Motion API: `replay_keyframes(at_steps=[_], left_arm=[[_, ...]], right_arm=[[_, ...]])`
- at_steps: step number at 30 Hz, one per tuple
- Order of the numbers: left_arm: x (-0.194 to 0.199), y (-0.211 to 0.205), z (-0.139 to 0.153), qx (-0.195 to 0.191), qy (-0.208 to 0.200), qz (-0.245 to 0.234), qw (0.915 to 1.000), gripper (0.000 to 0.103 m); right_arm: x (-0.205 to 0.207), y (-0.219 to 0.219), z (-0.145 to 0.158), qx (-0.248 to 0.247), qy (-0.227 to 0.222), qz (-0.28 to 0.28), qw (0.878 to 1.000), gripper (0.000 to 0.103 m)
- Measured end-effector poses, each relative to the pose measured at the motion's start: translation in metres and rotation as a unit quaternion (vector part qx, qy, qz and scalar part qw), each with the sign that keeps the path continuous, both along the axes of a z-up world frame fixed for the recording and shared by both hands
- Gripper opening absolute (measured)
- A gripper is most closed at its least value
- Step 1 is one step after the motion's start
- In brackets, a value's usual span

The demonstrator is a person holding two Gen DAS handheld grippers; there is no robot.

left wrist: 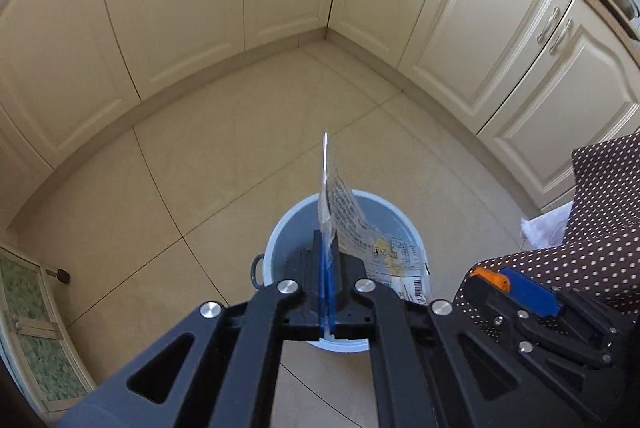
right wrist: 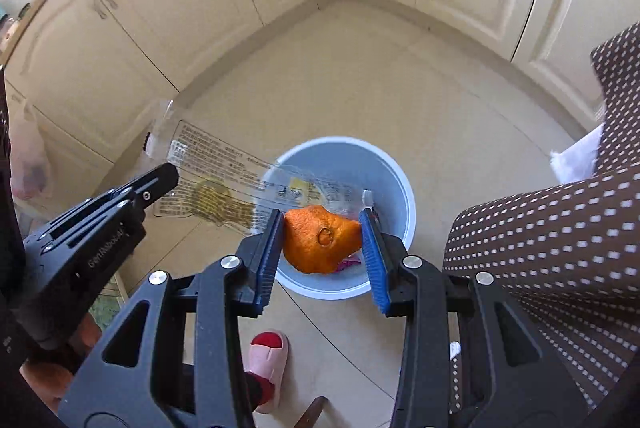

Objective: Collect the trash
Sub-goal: 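Carry bag and peel over the blue bucket and open both tools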

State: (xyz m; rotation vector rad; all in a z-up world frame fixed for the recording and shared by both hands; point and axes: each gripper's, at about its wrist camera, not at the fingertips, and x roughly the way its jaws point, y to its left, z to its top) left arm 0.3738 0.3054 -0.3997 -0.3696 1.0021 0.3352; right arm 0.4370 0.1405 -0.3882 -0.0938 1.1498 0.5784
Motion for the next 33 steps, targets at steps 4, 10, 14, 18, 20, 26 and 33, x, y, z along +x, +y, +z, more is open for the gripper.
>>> replay_keyframes(at_steps=[4,10,14,18,20,26,33], left_arm=[[0.015,0.002,-0.020,-0.022,0.017,-0.011,0.9996,0.010],[0.013,0.010,-0.031,-0.033,0.036,-0.001,0.9988,0.040],[0.011,0.014,-0.032,-0.039,0.040,-0.001,0.9984,0.043],[0.013,0.018,-0.033,-0.043,0.045,0.003,0.9981,0.046],[0.013,0.020,-0.033,-0.046,0.046,0.005,0.9978,0.047],[0.010,0.024,-0.034,-0.057,0.046,0.012,0.9972,0.047],[0.004,0.027,-0.027,-0.060,0.039,0.016,0.9973,0.049]], right_arm=[[0.012,0.006,-0.023,-0.007,0.018,-0.010,1.000,0.038],[0.021,0.011,-0.039,-0.013,0.029,-0.014,0.999,0.038],[0.019,0.019,-0.048,-0.014,0.033,-0.012,0.999,0.038],[0.019,0.027,-0.051,-0.015,0.032,-0.010,0.999,0.038],[0.019,0.030,-0.051,-0.016,0.029,-0.009,0.999,0.038],[0.021,0.036,-0.047,-0.013,0.021,-0.013,1.000,0.039],[0.021,0.040,-0.035,-0.007,0.006,-0.017,1.000,0.042]])
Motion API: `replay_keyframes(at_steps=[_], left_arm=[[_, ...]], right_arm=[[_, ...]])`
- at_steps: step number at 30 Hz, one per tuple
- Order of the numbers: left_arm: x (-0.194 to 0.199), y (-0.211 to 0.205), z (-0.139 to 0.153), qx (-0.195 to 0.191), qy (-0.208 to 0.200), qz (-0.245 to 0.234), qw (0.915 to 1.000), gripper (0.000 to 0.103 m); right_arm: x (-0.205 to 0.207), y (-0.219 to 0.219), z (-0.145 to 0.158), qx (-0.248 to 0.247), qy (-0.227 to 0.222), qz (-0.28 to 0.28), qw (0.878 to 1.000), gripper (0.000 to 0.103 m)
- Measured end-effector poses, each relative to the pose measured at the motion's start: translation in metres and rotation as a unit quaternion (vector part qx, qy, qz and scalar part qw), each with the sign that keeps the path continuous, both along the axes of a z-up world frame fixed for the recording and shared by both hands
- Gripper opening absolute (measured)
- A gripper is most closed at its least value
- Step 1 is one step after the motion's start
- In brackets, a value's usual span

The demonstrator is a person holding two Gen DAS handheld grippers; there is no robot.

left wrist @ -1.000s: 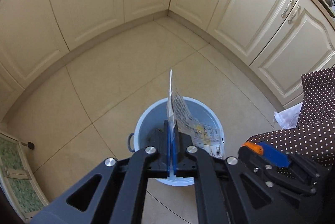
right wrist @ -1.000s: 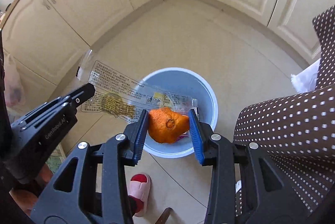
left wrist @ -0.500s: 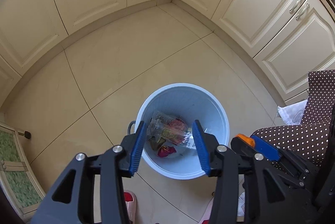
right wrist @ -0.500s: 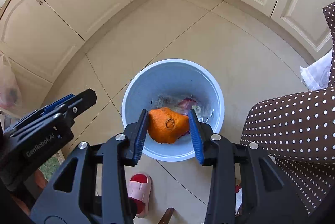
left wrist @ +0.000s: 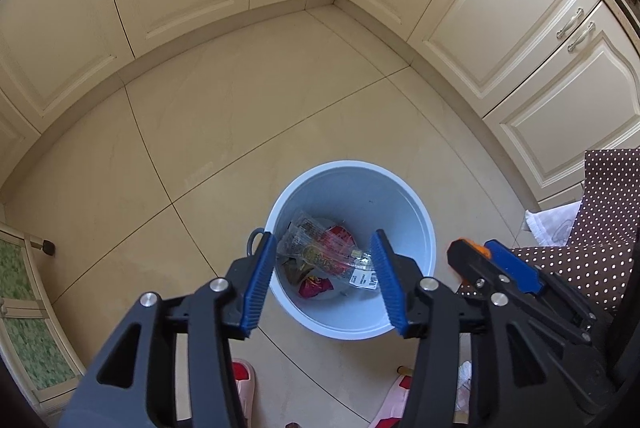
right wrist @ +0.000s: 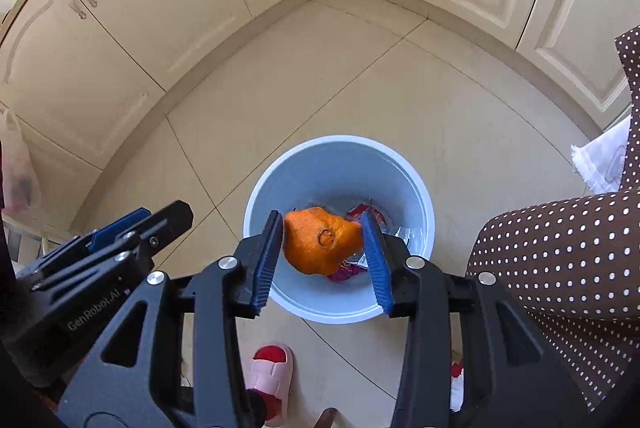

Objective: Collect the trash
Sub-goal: 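Carry bag and peel over the blue bucket and open both tools, then grasp the barcode snack wrapper with right tool while left grasps another wrapper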

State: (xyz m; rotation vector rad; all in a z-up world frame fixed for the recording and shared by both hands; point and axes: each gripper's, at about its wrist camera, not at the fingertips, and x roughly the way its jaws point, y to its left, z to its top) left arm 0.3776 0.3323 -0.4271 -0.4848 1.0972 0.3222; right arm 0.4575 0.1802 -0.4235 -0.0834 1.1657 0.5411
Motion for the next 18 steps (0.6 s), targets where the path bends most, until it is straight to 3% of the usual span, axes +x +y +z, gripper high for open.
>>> replay_keyframes(at_steps=[9,13,18], left_arm=[[-0.011,-0.008,0.025,0.016,-0.019,-0.009,0.9997,0.051],[-0.026,-0.019,0.053,0.021,-0.043,-0.014,0.9987,0.051],[-0.048,-0.048,0.109,0.029,-0.089,-0.035,0.9950,0.052]], right_arm=[[-0.011,-0.012,0.032,0.002,-0.022,-0.001,1.000,0.045],[-0.027,-0.027,0.073,0.005,-0.061,0.001,0.998,0.045],[-0.060,-0.059,0.138,0.027,-0.114,-0.009,0.993,0.045]])
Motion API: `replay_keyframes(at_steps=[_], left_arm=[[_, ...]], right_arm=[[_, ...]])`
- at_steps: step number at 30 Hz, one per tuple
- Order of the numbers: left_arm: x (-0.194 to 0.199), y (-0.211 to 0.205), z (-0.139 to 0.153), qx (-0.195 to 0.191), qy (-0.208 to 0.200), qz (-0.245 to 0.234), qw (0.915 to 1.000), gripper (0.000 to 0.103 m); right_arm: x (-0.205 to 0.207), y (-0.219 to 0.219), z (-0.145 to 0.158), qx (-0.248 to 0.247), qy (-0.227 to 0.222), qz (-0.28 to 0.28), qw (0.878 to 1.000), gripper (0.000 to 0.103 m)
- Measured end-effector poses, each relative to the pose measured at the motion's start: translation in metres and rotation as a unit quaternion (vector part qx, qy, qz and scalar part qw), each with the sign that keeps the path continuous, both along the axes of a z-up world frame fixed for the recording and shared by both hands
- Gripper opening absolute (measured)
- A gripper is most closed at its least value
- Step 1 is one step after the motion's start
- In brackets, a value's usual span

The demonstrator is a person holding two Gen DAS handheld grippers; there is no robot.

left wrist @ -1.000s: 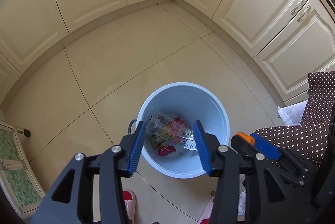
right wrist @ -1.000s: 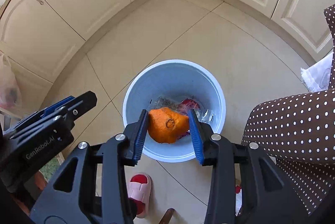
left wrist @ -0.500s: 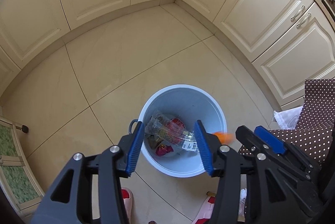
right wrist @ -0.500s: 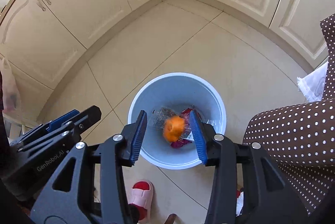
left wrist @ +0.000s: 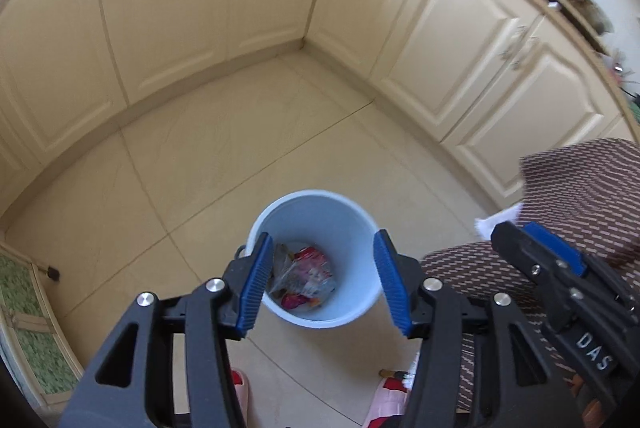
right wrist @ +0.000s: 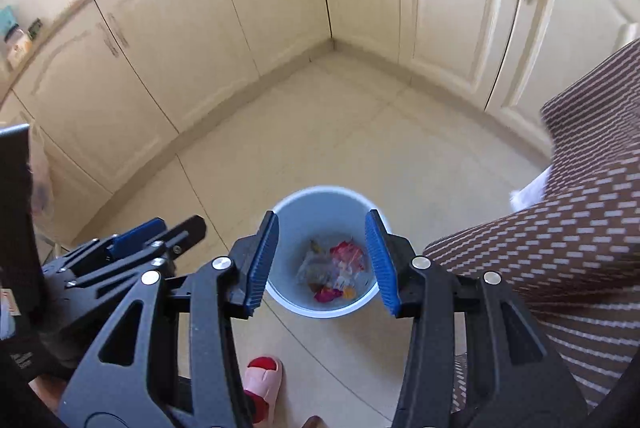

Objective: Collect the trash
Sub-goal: 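Grasp the barcode snack wrapper with right tool while left grasps another wrapper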

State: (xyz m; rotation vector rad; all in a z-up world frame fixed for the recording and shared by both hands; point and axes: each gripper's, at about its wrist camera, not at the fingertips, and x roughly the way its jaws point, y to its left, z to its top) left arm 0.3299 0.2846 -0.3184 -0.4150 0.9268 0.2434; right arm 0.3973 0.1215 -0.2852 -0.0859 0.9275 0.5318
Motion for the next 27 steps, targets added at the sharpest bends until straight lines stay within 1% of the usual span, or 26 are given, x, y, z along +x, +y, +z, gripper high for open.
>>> replay_keyframes(at_steps=[1,4,6,7,8,10,13,16,18,19,21,23,25,27], left_arm=[[-0.007,-0.011,0.017,0.005,-0.014,-0.008,0.9999,0.052],[-0.021,-0.038,0.057,0.016,-0.048,-0.028,0.9983,0.056],[-0.032,-0.064,0.091,0.027,-0.078,-0.050,0.9953,0.058],[-0.036,-0.073,0.103,0.029,-0.088,-0.057,0.9940,0.058],[-0.042,-0.089,0.120,0.033,-0.105,-0.070,0.9915,0.059],[-0.050,-0.114,0.144,0.040,-0.125,-0.090,0.9872,0.060],[-0.062,-0.167,0.179,0.058,-0.156,-0.134,0.9769,0.063],[-0.068,-0.216,0.199,0.068,-0.169,-0.176,0.9673,0.064],[-0.068,-0.256,0.210,0.064,-0.172,-0.216,0.9590,0.065],[-0.068,-0.270,0.211,0.061,-0.171,-0.229,0.9562,0.065],[-0.066,-0.308,0.216,0.054,-0.166,-0.267,0.9477,0.065],[-0.063,-0.336,0.215,0.059,-0.158,-0.291,0.9419,0.065],[-0.055,-0.356,0.208,0.070,-0.144,-0.291,0.9434,0.065],[-0.044,-0.371,0.200,0.059,-0.125,-0.299,0.9442,0.065]], right_arm=[[-0.006,-0.007,0.011,0.003,-0.009,-0.002,1.000,0.045],[-0.028,-0.033,0.054,0.016,-0.046,-0.014,0.999,0.047],[-0.046,-0.055,0.083,0.023,-0.074,-0.024,0.997,0.048],[-0.055,-0.067,0.096,0.023,-0.086,-0.032,0.995,0.048],[-0.063,-0.081,0.107,0.026,-0.099,-0.038,0.994,0.049],[-0.080,-0.110,0.132,0.031,-0.123,-0.058,0.990,0.049],[-0.103,-0.157,0.161,0.037,-0.152,-0.091,0.984,0.052],[-0.122,-0.213,0.180,0.037,-0.171,-0.130,0.976,0.052],[-0.134,-0.246,0.188,0.033,-0.178,-0.156,0.971,0.052],[-0.138,-0.266,0.191,0.027,-0.181,-0.172,0.968,0.053],[-0.145,-0.297,0.195,0.016,-0.183,-0.199,0.963,0.055],[-0.147,-0.337,0.193,0.005,-0.174,-0.231,0.957,0.057],[-0.143,-0.366,0.186,-0.013,-0.149,-0.251,0.956,0.057],[-0.129,-0.393,0.173,-0.018,-0.117,-0.257,0.959,0.057]])
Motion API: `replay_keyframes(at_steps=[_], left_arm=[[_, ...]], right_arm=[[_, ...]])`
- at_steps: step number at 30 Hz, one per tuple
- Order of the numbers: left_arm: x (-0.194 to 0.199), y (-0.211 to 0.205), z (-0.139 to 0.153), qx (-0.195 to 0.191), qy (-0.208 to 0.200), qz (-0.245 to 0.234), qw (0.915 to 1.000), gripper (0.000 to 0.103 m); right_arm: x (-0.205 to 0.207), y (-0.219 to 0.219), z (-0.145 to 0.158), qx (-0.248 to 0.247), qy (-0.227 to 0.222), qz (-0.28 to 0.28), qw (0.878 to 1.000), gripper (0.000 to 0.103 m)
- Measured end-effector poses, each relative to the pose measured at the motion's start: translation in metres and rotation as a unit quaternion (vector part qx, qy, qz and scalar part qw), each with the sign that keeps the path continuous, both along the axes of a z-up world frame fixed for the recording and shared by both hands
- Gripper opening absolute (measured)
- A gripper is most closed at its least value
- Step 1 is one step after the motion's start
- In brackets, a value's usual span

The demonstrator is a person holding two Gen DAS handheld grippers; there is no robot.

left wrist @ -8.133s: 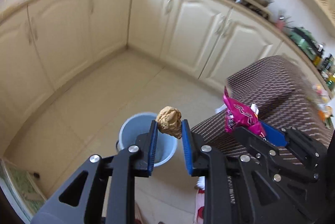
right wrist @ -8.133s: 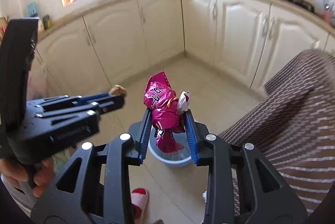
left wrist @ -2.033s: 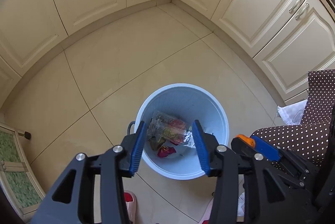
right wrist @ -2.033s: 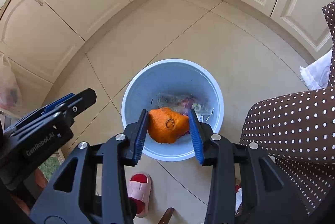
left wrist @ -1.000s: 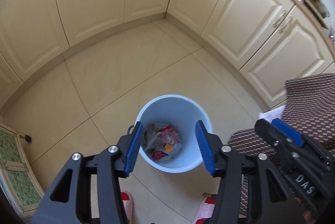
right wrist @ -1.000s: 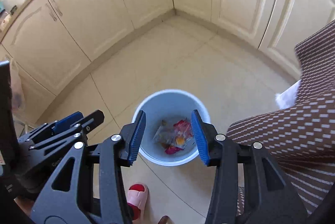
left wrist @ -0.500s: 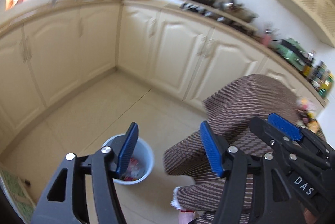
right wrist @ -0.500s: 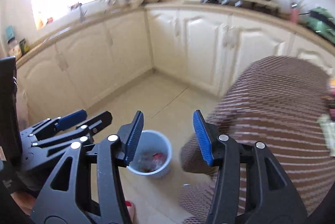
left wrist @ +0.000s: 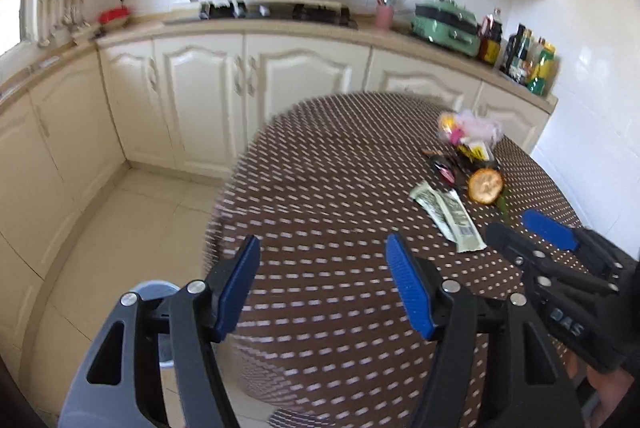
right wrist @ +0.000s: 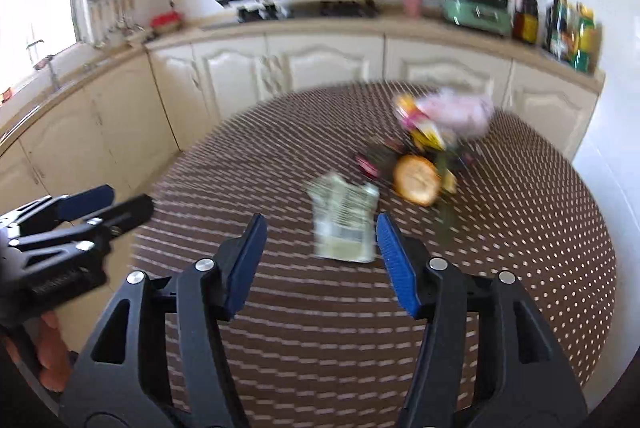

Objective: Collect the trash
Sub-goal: 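Grasp the barcode snack wrapper with right tool while left grasps another wrapper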

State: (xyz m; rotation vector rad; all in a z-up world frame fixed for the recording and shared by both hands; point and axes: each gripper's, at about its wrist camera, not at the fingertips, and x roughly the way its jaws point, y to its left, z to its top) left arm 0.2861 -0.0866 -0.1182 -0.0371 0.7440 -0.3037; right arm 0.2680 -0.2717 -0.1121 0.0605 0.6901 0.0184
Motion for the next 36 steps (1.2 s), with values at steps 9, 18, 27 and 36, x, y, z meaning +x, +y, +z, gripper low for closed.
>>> replay_keyframes(at_steps=[9,18,27,36], left_arm=[[0.024,-0.025,-0.026,0.005,0.040,0.004,0.9992,0.065],[0.042,-0.061,-0.029,-0.009,0.059,-0.033,0.9976,0.065],[0.077,-0.113,-0.046,0.000,0.101,-0.034,0.9943,0.065],[0.077,-0.149,-0.048,0.080,0.061,-0.054,0.9935,0.031]], right_arm=[[0.059,-0.020,-0.032,0.021,0.081,0.038,0.996,0.046],[0.060,-0.043,-0.031,0.023,0.069,0.033,0.997,0.020],[0.050,-0.068,-0.029,0.060,0.050,0.013,0.997,0.019],[0.047,-0.073,-0.027,0.079,0.045,0.009,0.996,0.019]])
